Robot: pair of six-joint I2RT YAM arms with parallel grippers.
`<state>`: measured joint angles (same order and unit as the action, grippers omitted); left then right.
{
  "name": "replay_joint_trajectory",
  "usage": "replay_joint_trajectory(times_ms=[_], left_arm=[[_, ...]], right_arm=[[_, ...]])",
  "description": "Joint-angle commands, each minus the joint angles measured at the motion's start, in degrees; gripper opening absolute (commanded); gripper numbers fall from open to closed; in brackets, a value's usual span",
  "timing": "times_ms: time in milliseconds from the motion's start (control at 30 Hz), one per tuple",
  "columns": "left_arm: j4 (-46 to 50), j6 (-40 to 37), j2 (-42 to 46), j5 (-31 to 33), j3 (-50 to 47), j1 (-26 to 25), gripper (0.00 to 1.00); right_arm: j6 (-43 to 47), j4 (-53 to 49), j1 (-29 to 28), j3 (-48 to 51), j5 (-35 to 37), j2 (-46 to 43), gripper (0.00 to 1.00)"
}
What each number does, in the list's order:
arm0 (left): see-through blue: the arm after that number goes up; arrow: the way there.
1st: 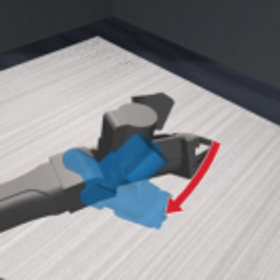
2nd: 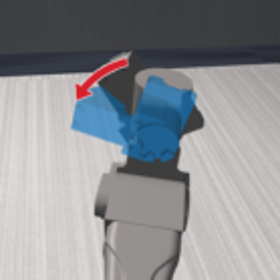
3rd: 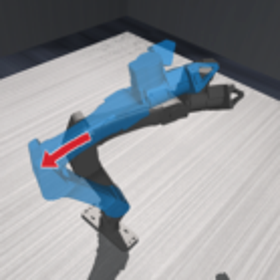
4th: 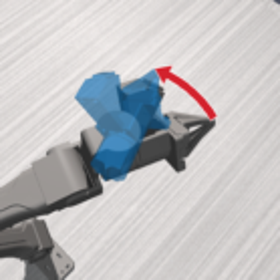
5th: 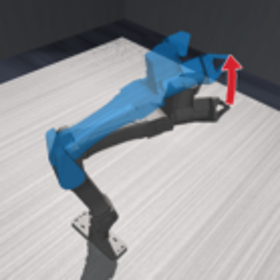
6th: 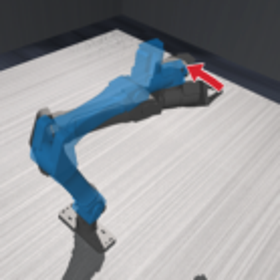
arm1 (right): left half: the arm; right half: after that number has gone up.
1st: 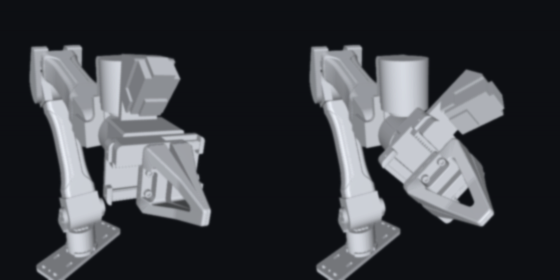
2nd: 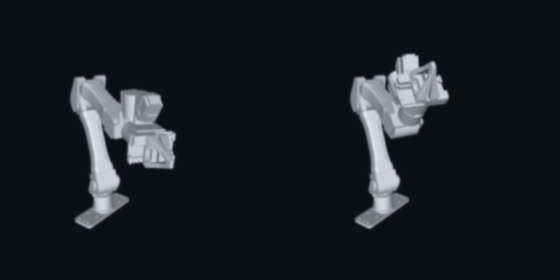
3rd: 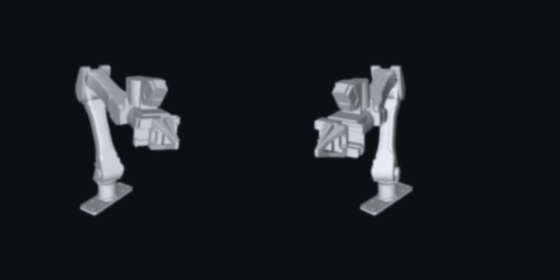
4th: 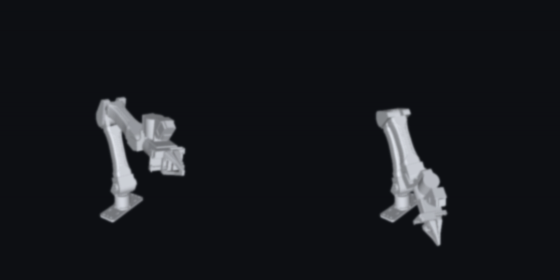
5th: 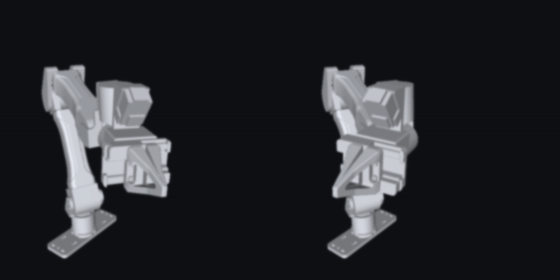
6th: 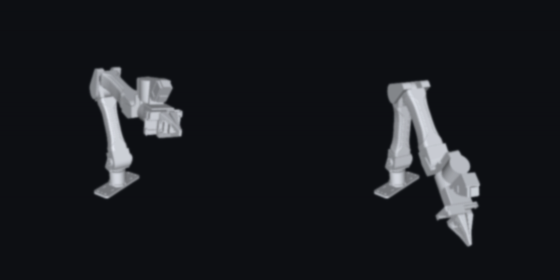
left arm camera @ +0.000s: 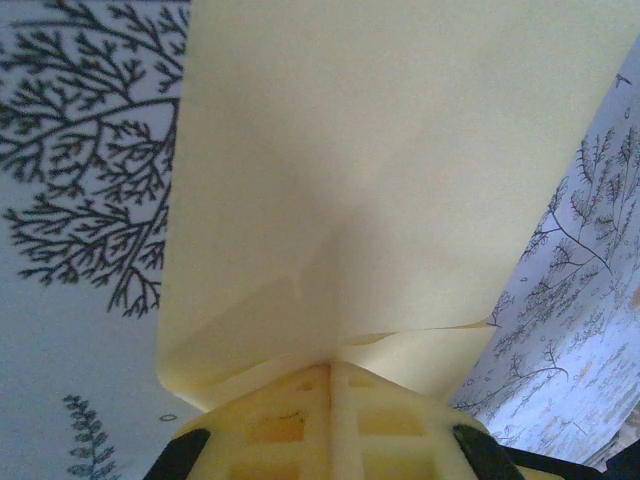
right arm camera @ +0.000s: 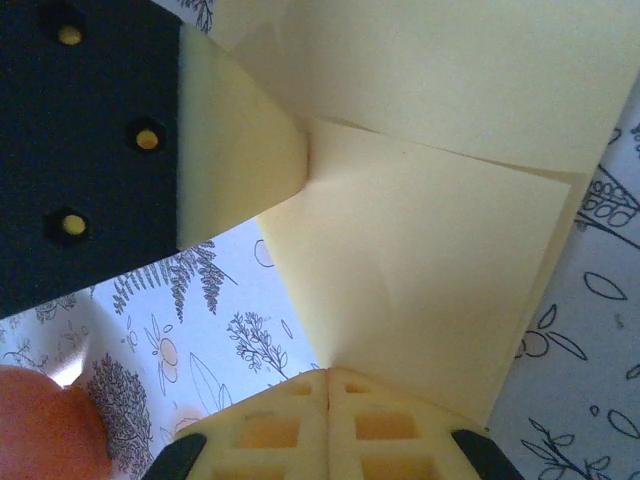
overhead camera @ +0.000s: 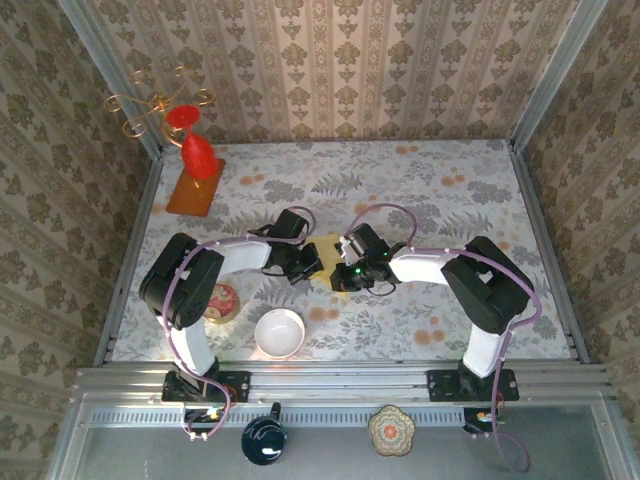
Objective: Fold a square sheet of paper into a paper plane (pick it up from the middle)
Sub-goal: Third fold the triangle at the center of the table.
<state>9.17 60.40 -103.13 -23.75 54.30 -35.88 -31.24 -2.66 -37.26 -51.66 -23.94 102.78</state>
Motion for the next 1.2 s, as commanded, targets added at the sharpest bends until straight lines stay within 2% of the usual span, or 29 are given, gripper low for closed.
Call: replay_joint_trajectory(times_ms=[0,500,833,1167], left_arm=[[4.8,-1.2,-2.9,2.6,-0.5,0.2,0.05],[6.1,-2.9,-3.0,2.6,0.8,0.4,0.05],[4.1,-12.4,3.9,2.1,4.3,0.6,0.08],[-3.5,-11.8,5.6,-1.4,-1.9,-1.6,0.08]], right_arm=[[1.3,-1.9,0.2,0.3,1.9,1.0,0.08],[1.3,-3.1,0.4,0.8,3.1,2.3,0.07],[0.9,-6.6,0.5,0.3,2.0,3.2,0.07],[0.2,-8.7,0.7,-1.5,0.4,5.3,0.06]])
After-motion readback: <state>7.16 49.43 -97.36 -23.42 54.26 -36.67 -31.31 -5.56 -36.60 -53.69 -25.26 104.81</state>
